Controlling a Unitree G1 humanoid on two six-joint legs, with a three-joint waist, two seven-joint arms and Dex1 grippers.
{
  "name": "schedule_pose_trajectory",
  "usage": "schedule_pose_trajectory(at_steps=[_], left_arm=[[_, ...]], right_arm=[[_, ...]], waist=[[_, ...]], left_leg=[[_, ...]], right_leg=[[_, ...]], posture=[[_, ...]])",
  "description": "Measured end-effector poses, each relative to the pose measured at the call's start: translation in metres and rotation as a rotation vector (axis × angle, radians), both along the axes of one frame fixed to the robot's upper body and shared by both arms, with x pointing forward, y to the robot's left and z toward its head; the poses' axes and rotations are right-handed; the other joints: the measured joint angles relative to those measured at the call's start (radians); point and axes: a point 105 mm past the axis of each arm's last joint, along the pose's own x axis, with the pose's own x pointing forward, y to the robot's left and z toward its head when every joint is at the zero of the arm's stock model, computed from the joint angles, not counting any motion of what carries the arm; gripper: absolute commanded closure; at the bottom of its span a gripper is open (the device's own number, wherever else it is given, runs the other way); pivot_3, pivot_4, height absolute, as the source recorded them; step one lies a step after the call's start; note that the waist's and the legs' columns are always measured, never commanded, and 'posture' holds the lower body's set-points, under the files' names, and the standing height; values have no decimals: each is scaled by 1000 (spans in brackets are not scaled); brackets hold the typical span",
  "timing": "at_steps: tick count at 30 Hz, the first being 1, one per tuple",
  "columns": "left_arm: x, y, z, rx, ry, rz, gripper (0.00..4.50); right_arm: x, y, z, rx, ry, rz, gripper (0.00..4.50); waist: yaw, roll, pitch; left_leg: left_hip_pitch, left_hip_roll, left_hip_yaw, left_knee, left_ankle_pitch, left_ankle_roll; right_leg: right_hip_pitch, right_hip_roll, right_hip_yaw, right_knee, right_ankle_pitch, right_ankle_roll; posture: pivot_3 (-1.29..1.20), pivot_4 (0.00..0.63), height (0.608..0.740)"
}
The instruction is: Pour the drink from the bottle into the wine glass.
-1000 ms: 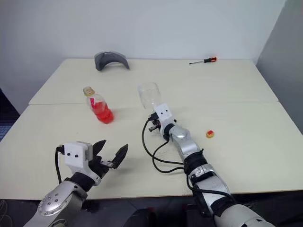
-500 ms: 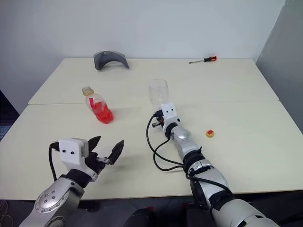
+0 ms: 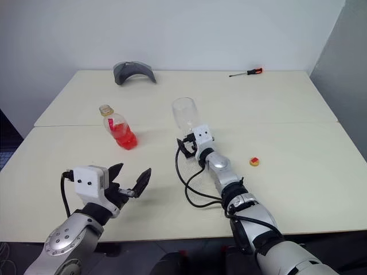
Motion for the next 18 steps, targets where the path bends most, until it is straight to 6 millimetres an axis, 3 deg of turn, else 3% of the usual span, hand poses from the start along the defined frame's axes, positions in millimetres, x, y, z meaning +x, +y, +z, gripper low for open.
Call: schedule_pose_trajectory(at_steps=[3,11,18], left_arm=[[2,0,0,-5,-3,6,0],[2,0,-2,-10,0,11,0],[3,-2,-2,-14,-7,5,0]], right_arm=[[-2,1,8,7,-36,10,20],[-17,-4,-9,6,4,29,20],[-30,-33,-5,-54,-23,55,20]], waist=[[0,0,0],[1,0,1],[3,0,1]], left_leg=[[0,0,0,0,0,0],[-1,0,0,0,0,0],[-1,0,0,0,0,0]], right_leg=[[0,0,0,0,0,0],[0,0,0,0,0,0],[0,0,0,-1,0,0]], posture=[[0,150,740],[0,150,740],[0,150,740]])
